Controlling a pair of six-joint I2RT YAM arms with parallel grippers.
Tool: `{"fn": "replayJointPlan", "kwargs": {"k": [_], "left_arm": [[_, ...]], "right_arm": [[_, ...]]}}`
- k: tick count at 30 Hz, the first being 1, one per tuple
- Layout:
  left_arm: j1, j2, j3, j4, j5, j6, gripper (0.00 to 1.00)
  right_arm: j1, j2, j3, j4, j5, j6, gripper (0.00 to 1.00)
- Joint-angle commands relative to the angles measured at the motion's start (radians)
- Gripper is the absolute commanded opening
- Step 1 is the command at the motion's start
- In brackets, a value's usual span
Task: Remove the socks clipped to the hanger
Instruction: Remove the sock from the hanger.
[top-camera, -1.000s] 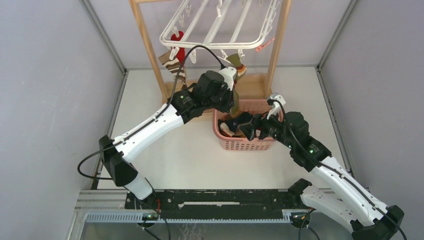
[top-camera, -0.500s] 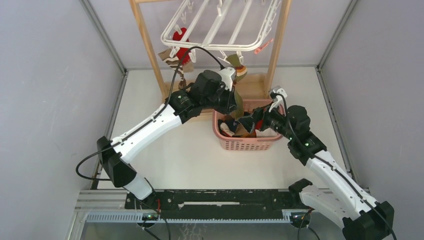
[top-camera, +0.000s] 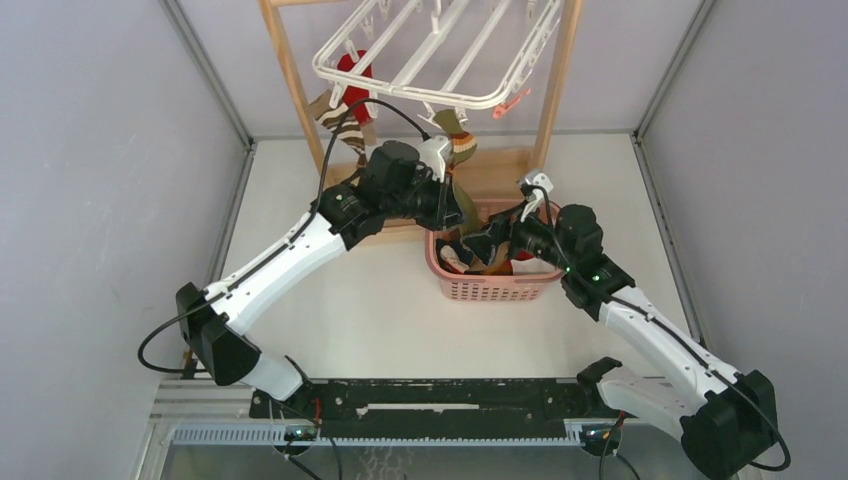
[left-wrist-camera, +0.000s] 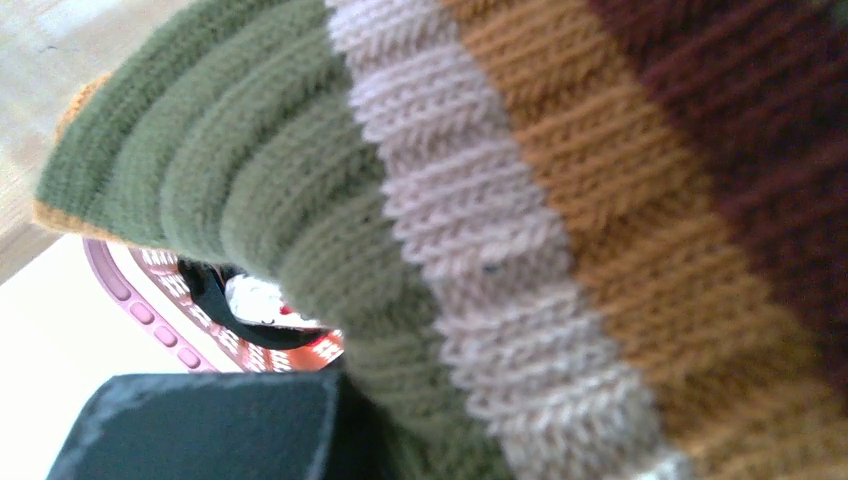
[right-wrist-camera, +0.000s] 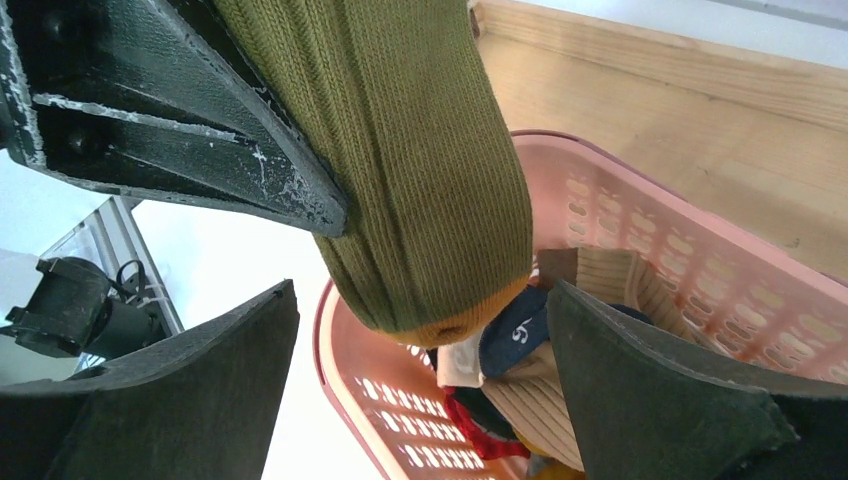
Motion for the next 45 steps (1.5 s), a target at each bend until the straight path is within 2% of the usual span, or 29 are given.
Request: {"fn": "replayJointPlan", "kwargs": {"k": [1,6,24,27,31,35,41,45], "left_arm": [[0.01,-0.051,-0.025,0.054,0.066,-0.026,0.05],[0.015,-0.063,-0.04,0.063,0.084,-0.036,0.05],[0.028,-0.057,-0.069,0.053,0.052,-0.036,0.05],[0.028,-0.051,-0.068,0.041,0.032,-0.03,0.08],[0.028,-0.049,-0.067,0.03,0.009,-0.025,0.09],[0.027,-0.047,-0.066,0.021,-0.004,-0.025,0.09],[0.028,-0.052,-0.067,0.011,-0.022,-0.022,0.27],[0.028,-0.056,-0.066,0.008,-0.024,-0.022,0.35]], "right_arm": [[0.026,0.026,0.022,0.07,-0.001,-0.04,1.0],[0.037,0.077,0.054,0.067,0.006,-0.05,0.99],[0.044,0.055,0.057,0.082,-0.015,-0.033,0.69],[0.049,0.047,0.057,0.079,-0.013,-0.033,0.63],[0.063,0.036,0.056,0.068,0.003,-0.037,0.63],[0.075,0.027,0.056,0.056,0.016,-0.041,0.53],[0.083,0.029,0.062,0.042,0.033,-0.041,0.33],[0.088,0.052,0.076,0.023,0.038,-0.044,0.28]]}}
